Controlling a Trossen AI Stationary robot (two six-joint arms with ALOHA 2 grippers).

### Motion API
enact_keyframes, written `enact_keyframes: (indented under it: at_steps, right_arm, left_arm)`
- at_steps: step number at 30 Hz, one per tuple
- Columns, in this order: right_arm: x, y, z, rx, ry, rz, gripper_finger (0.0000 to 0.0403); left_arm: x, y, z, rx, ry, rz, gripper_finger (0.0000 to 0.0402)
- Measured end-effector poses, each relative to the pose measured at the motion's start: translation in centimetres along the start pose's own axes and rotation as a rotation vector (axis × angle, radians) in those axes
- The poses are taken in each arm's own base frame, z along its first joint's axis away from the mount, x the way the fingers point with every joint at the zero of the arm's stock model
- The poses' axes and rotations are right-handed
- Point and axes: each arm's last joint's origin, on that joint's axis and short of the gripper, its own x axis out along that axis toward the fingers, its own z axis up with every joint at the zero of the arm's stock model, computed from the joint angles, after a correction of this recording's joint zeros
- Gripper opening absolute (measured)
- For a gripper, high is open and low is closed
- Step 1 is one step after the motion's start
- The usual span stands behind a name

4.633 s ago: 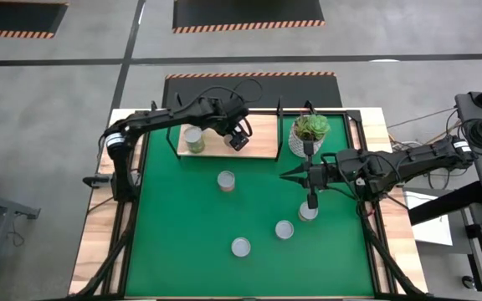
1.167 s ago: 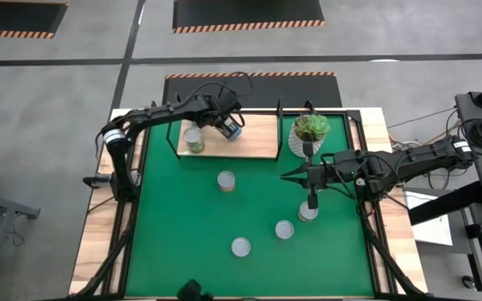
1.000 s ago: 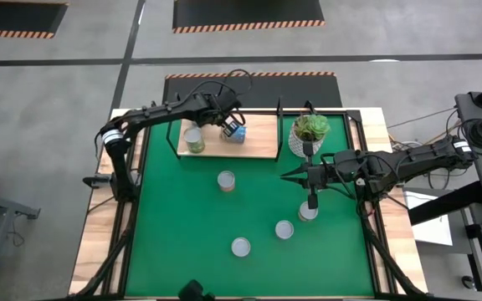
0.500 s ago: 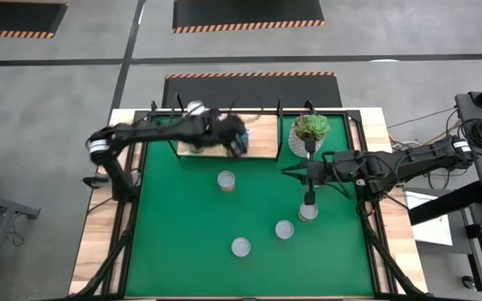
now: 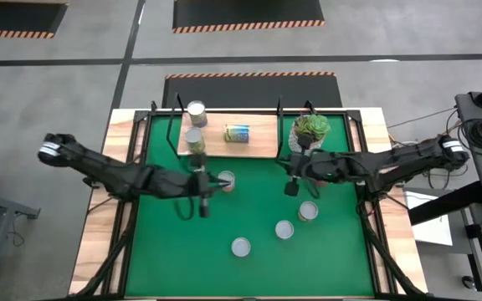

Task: Pick and place cans onto a shelf
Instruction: Put the canned cherries on the shelf

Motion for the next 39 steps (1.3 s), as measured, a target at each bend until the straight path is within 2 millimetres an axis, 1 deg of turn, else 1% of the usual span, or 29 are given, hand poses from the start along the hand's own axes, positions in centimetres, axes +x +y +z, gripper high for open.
enact_keyframes:
  at_steps: [2,5,9,11,16,19,22,26,33,36,39]
  right_arm:
    - [1.4,-0.3,0.8,-0.018,0.069,-0.017,0.0009]
    - [3.8,-1.4,2.3,-0.041,0.204,-0.023,0.0009]
    - [7.8,-3.9,4.6,-0.013,0.342,0.067,0.0009]
    - [9.9,-5.3,5.5,-0.018,0.382,0.067,0.0009]
    - [14.5,-8.6,6.4,-0.053,0.462,0.023,0.0013]
    - [16.5,-10.2,6.4,-0.017,0.478,0.078,0.003]
    - [18.3,-11.3,6.2,0.023,0.478,0.138,0.0064]
    - [20.3,-11.9,6.0,-0.008,0.471,0.16,0.013]
    - [23.5,-11.3,4.6,-0.098,0.502,0.193,0.0262]
    - [24.4,-11.1,3.5,-0.127,0.544,0.213,0.0311]
    - [24.9,-10.9,2.8,-0.132,0.573,0.223,0.0349]
  left_arm:
    - [-1.3,0.2,-0.6,-0.018,-0.08,0.0,0.0]
    - [-2.7,0.9,-1.6,-0.055,-0.156,0.024,0.0]
    - [-4.5,1.8,-2.5,-0.088,-0.217,0.066,0.0]
    - [-5.1,2.1,-2.9,-0.096,-0.235,0.073,0.0]
    - [-6.3,2.7,-3.3,-0.137,-0.284,0.086,0.0]
    - [-6.6,2.8,-3.4,-0.161,-0.287,0.083,0.0]
    - [-6.8,2.9,-3.4,-0.182,-0.293,0.08,0.0]
    - [-6.7,2.8,-3.7,-0.184,-0.272,0.074,0.0]
    - [-6.5,2.7,-3.9,-0.215,-0.249,0.065,0.0]
    - [-6.5,2.6,-4.1,-0.207,-0.229,0.062,0.0]
    - [-6.4,2.6,-4.1,-0.199,-0.226,0.063,0.0]
